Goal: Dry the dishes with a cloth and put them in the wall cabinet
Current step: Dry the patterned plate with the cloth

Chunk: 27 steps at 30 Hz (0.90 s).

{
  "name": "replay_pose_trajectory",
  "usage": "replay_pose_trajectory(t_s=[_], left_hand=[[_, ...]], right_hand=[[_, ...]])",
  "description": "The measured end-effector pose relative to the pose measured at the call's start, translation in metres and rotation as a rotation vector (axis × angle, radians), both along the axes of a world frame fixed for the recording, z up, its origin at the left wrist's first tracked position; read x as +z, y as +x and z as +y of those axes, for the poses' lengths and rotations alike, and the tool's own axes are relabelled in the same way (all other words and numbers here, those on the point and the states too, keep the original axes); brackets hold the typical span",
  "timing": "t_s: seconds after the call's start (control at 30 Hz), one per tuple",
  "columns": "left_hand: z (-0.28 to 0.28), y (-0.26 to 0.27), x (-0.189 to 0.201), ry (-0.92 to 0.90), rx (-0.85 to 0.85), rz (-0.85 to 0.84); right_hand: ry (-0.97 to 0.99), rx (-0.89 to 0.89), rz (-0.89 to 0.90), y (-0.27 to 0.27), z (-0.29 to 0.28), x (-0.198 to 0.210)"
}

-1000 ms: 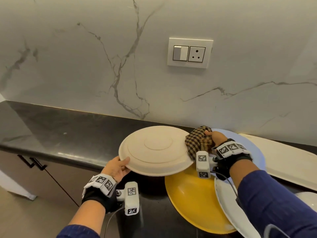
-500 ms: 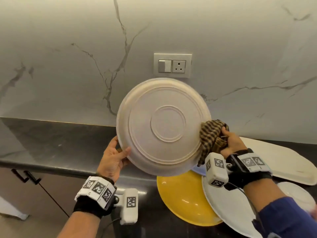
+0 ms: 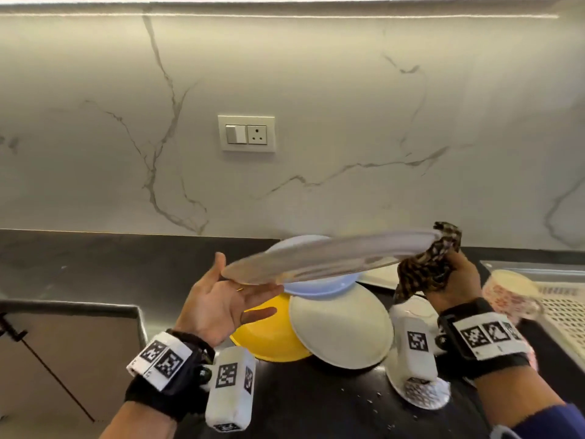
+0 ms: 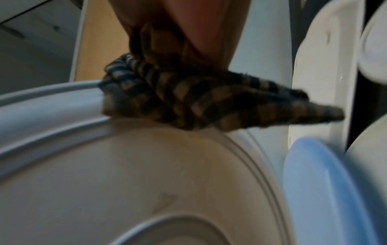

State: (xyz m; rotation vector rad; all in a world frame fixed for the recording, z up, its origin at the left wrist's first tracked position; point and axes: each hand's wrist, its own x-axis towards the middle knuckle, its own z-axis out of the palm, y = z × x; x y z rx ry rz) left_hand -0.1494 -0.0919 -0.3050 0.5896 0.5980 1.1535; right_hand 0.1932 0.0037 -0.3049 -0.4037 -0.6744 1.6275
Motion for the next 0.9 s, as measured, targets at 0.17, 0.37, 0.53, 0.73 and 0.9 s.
replay_pose_trajectory(t_s=[0.17,0.37,0.53,0.73,0.9], left_hand=[[-0.03,0.047,-0.011,-0.062,0.176,-0.059],[-0.063,0.077,-0.014,-0.108,0.492,0.126],[-0.085,0.107,-0.014,-0.156,0.551,0.146],[-0.091,0.116,-0.004,-0.179,0.47,0.068],[-0.093,0.116,-0.006,-0.124,0.267,-0.053]], right_hand=[[0.002,-0.079,-0.392,0.057,-0.028,-0.002],[-0.103,-0.4,-0.956,0.103,-0.035,0.021],[0.344,-0.237,-0.981,0.025,-0.103,0.06],[1.147,0.518,-1.9,-0.049,-0.169,-0.017],[1.5,0.13,-1.983,-0.048,-0.164,-0.032]])
